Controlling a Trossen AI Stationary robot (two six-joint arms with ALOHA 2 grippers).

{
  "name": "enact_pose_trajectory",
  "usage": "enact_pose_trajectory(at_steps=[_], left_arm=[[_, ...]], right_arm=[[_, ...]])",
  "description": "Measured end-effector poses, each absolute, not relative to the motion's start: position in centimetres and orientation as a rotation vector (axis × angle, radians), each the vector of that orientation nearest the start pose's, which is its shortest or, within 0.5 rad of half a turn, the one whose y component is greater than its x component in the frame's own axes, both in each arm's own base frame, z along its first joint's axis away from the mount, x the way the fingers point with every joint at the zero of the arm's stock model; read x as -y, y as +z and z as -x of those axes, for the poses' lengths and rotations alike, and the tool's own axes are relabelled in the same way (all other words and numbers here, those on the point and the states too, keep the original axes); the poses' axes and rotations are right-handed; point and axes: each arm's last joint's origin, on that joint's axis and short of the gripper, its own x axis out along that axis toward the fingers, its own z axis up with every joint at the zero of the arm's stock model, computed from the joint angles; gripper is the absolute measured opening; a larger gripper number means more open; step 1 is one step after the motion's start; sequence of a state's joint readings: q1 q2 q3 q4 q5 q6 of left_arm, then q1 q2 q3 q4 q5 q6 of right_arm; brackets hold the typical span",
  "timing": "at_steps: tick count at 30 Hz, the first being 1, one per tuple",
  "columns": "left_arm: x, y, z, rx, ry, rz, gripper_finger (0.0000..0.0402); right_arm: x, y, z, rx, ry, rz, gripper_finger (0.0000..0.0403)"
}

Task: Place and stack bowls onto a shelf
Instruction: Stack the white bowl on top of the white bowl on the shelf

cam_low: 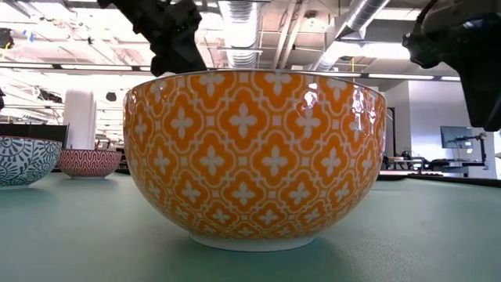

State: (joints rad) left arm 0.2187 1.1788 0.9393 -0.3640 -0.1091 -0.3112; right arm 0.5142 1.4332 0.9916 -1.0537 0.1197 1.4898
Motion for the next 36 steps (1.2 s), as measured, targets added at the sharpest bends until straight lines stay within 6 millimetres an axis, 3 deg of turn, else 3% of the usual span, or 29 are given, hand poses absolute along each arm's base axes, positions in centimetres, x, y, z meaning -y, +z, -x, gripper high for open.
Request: enact_pose_trajectory(at_steps=[12, 18, 23, 29, 36], left_arm=[[-0.3, 30.8, -24.3, -0.308, 0.391, 0.449, 0.0132], [3.8, 30.8, -23.9, -0.276, 0.399, 0.470, 0.0132], [6.8, 30.7, -23.0, -0.240, 0.417, 0.501, 0.0132], [9.4, 29.8, -22.9, -0.221, 0.436, 0.539, 0.0132], [11.7, 27.7, -24.2, -0.255, 0.422, 0.591, 0.0132]], right_arm=[[-12.8, 21.5, -19.7, -1.434, -0.356, -0.348, 0.0175], [-12.8, 19.7, -19.3, -1.442, -0.269, -0.263, 0.0175], [-12.8, 19.4, -19.6, -1.425, -0.186, -0.212, 0.0175], [-13.0, 19.2, -19.7, -1.420, -0.050, -0.131, 0.0175], [-13.1, 17.2, -18.9, -1.425, 0.015, -0.108, 0.0175]])
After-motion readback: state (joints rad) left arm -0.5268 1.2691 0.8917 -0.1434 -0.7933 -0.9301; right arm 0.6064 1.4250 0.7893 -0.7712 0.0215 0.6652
